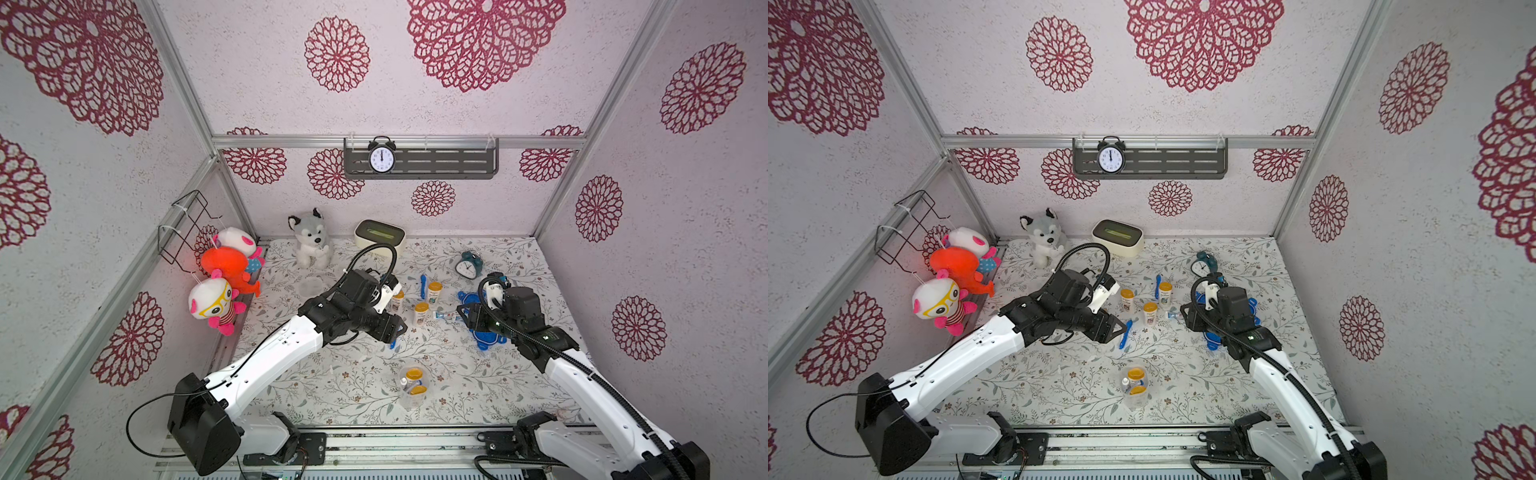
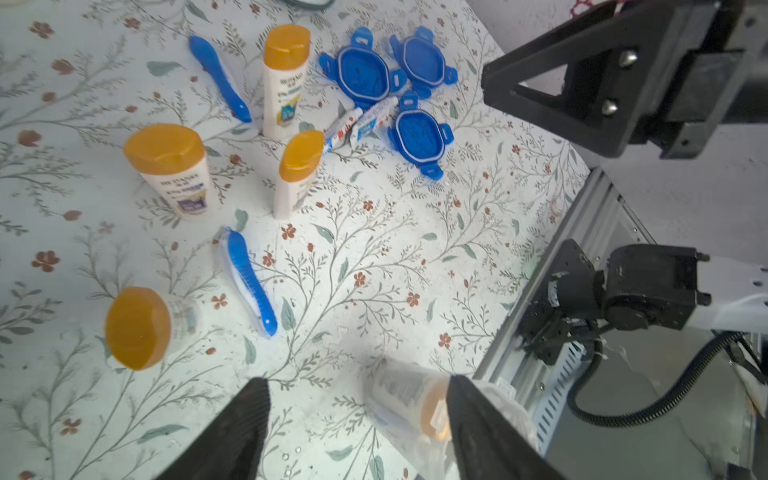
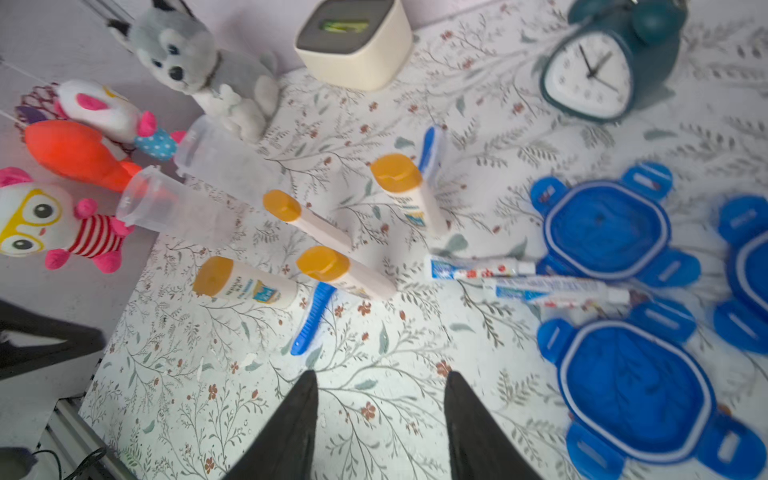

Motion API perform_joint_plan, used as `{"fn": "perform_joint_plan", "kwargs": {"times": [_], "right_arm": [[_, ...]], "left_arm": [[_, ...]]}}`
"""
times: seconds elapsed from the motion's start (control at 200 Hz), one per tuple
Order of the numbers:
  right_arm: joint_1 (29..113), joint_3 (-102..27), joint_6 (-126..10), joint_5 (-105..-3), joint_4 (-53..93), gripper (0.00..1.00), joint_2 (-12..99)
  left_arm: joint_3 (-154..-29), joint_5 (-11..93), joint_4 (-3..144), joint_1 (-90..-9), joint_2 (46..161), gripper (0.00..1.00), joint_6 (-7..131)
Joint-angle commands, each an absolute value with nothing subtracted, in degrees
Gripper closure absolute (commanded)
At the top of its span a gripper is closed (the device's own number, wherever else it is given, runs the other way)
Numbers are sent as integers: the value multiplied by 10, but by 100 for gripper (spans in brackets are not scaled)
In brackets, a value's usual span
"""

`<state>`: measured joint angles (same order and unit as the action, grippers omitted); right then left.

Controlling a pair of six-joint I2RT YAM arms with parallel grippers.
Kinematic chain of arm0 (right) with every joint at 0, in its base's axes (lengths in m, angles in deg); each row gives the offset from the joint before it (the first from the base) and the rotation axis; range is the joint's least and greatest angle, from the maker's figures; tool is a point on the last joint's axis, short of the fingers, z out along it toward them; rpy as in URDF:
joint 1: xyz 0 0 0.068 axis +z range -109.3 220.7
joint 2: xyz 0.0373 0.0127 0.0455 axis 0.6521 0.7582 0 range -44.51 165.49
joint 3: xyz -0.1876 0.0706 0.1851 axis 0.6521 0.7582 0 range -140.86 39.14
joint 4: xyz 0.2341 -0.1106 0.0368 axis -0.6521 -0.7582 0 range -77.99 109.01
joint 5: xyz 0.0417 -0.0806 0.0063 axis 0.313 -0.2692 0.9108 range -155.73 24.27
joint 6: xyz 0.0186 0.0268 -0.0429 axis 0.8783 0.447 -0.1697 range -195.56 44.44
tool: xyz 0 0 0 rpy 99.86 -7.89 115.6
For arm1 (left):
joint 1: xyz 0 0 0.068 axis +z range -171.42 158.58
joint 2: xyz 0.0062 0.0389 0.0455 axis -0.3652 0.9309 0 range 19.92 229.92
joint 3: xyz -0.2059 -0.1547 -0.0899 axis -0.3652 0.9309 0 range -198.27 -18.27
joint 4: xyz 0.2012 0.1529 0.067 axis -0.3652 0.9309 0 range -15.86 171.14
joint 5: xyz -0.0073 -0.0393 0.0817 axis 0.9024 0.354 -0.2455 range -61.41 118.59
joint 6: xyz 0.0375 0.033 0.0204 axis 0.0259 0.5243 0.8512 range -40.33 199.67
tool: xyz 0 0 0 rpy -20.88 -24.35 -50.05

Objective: Pack away toiletry kits
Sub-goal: Pick up the container from the center of the board.

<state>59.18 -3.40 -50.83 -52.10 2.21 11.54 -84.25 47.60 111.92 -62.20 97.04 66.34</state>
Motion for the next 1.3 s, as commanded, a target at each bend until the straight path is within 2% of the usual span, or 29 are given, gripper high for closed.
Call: {"fn": "perform_joint_plan", "kwargs": {"times": [0.0, 0.165, 0.48, 0.66, 0.836, 1.016, 1.296], "right_arm": [[557, -28, -477, -494, -10, 50, 101], [518, -7, -473, -434, 18, 50, 111], [482, -3, -465, -366, 48, 51, 119], [466, 2, -472, -364, 46, 51, 118], [450, 11, -468, -352, 54, 52, 121], [438, 17, -471, -348, 56, 52, 120], [419, 22, -469, -328, 71, 53, 139]], "left_arm": [[-840, 521, 1162, -657, 954, 34, 725], [-842, 478, 1187, -719, 960, 37, 782], [-845, 405, 1194, -758, 1000, 51, 813], [-856, 423, 1208, -766, 1026, 55, 822], [-862, 415, 1211, -768, 1037, 68, 828], [-864, 415, 1216, -771, 1045, 75, 829], [-864, 418, 1219, -775, 1053, 76, 826]]}}
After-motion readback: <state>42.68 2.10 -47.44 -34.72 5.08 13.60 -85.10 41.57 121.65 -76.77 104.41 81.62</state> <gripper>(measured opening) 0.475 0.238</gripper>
